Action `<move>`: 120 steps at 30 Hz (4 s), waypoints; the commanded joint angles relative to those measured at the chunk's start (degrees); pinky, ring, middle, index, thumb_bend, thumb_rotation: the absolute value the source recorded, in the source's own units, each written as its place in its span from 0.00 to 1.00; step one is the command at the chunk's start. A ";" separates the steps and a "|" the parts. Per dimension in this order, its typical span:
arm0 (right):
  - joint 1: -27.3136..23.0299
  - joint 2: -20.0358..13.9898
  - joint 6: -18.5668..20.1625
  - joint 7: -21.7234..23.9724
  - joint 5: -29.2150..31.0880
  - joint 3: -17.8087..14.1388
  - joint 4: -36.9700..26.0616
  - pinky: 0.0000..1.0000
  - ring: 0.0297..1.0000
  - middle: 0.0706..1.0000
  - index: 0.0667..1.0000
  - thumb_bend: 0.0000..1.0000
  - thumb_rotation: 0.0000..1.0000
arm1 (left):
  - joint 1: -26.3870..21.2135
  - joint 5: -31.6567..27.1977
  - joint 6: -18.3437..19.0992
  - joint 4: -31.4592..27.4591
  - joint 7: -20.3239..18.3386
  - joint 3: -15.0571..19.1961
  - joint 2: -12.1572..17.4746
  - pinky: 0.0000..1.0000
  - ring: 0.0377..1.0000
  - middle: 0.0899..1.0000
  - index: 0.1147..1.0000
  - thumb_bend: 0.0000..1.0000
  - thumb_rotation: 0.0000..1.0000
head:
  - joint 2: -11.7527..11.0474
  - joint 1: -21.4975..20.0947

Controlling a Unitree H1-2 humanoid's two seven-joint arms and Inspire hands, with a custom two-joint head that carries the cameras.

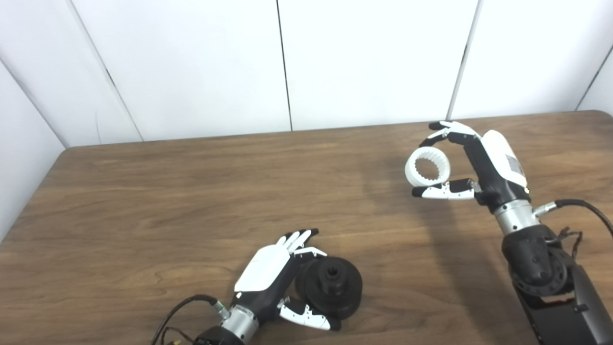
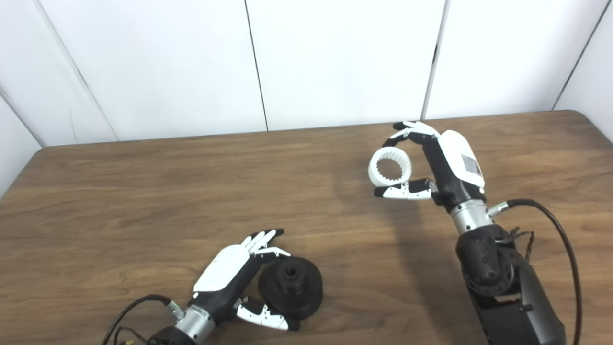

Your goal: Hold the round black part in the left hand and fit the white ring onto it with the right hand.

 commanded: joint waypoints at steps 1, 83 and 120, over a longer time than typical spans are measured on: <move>-1.23 0.05 -0.78 0.69 0.14 -0.41 -4.44 0.74 0.85 0.79 0.45 0.52 0.14 | -1.38 0.40 0.11 0.25 0.36 0.11 0.14 1.00 1.00 0.99 0.63 1.00 0.36 | 0.09 0.06; 10.87 10.93 -3.94 12.72 -5.19 14.31 -9.39 0.82 0.85 0.79 0.45 0.52 0.14 | -1.86 0.59 2.35 -1.62 -0.71 -0.61 -1.04 1.00 1.00 1.00 0.63 1.00 0.33 | 2.57 2.50; 8.53 4.72 4.25 24.93 -6.09 16.45 -10.06 0.85 0.94 0.95 0.86 1.00 0.52 | -2.51 0.56 2.38 -1.35 -0.31 -0.47 -0.20 1.00 1.00 0.99 0.63 1.00 0.37 | 2.97 2.04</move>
